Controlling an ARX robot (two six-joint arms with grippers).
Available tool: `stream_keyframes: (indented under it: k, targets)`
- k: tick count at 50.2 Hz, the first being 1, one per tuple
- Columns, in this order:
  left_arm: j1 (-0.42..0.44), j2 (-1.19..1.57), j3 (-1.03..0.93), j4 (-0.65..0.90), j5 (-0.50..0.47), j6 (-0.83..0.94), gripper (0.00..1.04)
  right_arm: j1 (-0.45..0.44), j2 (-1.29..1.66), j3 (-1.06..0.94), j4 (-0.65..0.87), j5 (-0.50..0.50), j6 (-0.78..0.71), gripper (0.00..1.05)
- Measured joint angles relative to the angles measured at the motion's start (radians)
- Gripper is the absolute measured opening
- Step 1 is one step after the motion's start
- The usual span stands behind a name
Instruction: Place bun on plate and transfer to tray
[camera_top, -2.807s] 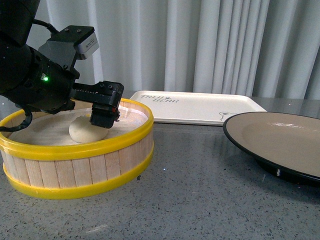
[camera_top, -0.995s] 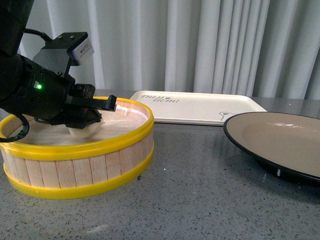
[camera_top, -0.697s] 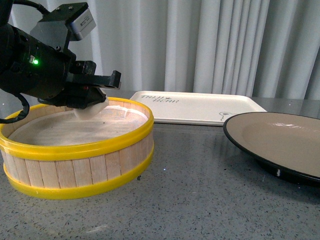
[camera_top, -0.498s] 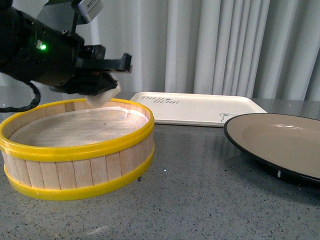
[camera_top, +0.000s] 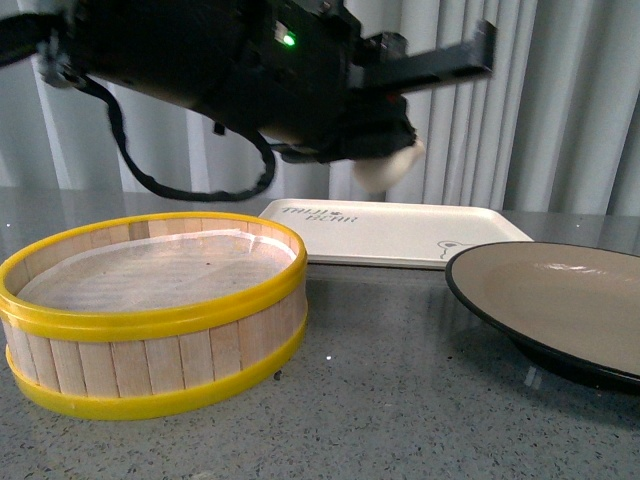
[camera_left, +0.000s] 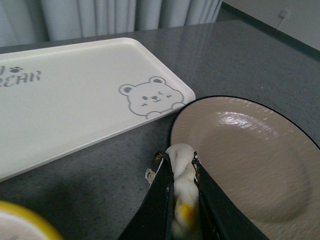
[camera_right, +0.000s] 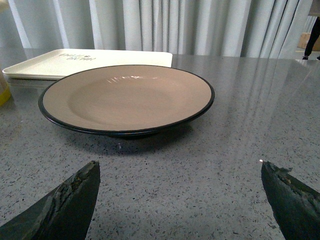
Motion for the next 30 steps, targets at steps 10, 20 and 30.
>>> stream_keyframes:
  k: [10, 20, 30]
  targets:
    - [-0.097, 0.067, 0.005, 0.052, -0.004, 0.038, 0.06, 0.000, 0.000, 0.000, 0.000, 0.000, 0.000, 0.96]
    - [-0.155, 0.137, 0.056, 0.041, -0.025, 0.089, 0.06, 0.000, 0.000, 0.000, 0.000, 0.000, 0.000, 0.96]
    - [-0.187, 0.208, 0.112, 0.019, -0.034, 0.126, 0.06, 0.000, 0.000, 0.000, 0.000, 0.000, 0.000, 0.96]
